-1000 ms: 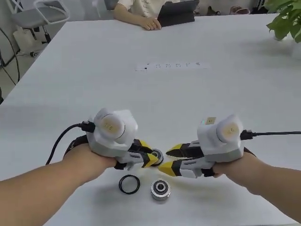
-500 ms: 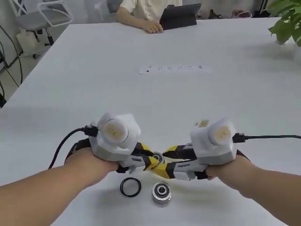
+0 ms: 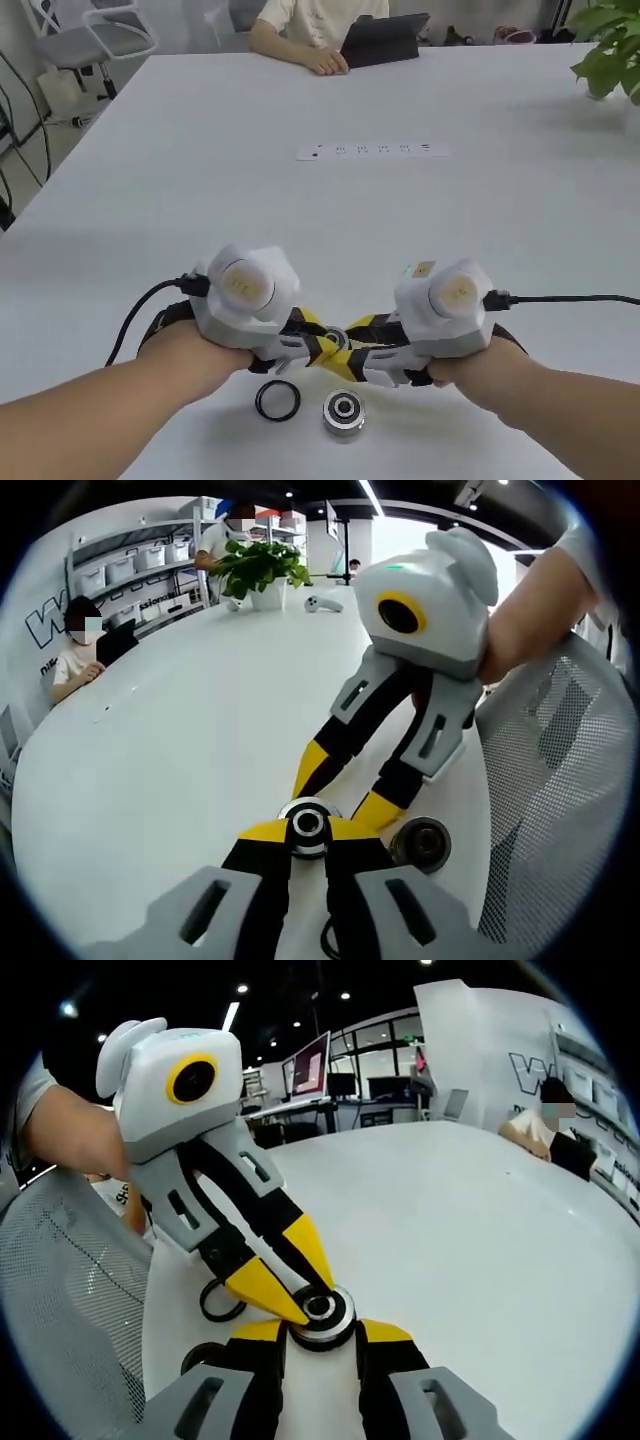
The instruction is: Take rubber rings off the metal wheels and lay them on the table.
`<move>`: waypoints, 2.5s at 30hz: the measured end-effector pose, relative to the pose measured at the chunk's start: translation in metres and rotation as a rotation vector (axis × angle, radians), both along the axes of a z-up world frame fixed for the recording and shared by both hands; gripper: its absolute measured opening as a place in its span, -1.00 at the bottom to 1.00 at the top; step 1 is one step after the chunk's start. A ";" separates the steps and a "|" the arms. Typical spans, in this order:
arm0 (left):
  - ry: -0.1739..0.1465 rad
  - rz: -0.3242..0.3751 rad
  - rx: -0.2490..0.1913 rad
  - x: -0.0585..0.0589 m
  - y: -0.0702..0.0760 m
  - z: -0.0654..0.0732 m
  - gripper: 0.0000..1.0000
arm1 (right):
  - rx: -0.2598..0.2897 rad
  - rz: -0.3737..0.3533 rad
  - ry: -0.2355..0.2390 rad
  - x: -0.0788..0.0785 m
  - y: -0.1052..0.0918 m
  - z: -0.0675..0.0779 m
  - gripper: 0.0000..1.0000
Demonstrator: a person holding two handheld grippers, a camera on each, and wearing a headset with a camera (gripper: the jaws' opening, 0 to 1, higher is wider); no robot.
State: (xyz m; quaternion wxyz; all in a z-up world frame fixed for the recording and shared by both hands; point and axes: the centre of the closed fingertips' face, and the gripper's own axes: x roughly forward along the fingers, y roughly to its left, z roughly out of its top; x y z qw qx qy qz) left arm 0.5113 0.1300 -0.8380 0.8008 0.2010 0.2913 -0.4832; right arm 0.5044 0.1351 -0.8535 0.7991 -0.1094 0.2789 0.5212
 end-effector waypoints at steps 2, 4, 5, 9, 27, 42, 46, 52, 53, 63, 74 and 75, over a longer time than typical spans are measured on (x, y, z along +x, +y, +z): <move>-0.001 0.002 -0.001 0.000 0.000 0.000 -0.86 | -0.002 -0.001 0.000 -0.001 -0.001 0.001 -0.52; -0.001 0.004 -0.003 0.000 0.000 0.000 -0.86 | -0.007 0.000 0.003 -0.002 -0.003 0.001 -0.54; -0.001 0.005 -0.004 0.000 0.000 0.000 -0.86 | -0.009 -0.002 0.008 -0.002 -0.004 0.001 -0.55; -0.001 0.005 -0.004 0.000 0.000 0.000 -0.86 | -0.010 -0.004 0.017 -0.003 -0.006 0.001 -0.59; 0.001 0.015 -0.012 0.000 0.000 0.000 -0.86 | -0.009 -0.020 0.061 -0.006 -0.013 -0.001 -0.90; -0.001 0.027 -0.013 0.000 0.000 0.000 -0.86 | 0.041 -0.089 0.138 -0.002 -0.018 0.000 -1.00; -0.002 0.035 -0.013 0.000 0.001 0.000 -0.86 | 0.075 -0.130 0.170 0.001 -0.021 0.002 -1.00; 0.000 0.041 -0.010 0.000 0.001 0.000 -0.86 | 0.126 -0.165 0.202 0.003 -0.020 0.007 -1.00; 0.001 0.042 -0.010 0.000 0.001 0.000 -0.86 | 0.128 -0.166 0.202 0.003 -0.020 0.007 -1.00; 0.003 0.053 -0.008 0.000 0.001 0.000 -0.86 | 0.150 -0.154 0.181 0.003 -0.016 0.013 -1.00; 0.002 0.065 -0.014 0.000 0.001 0.000 -0.86 | 0.178 -0.169 0.203 0.003 -0.014 0.015 -1.00; 0.001 0.066 -0.014 0.001 0.001 0.000 -0.87 | 0.183 -0.173 0.209 0.003 -0.014 0.016 -1.00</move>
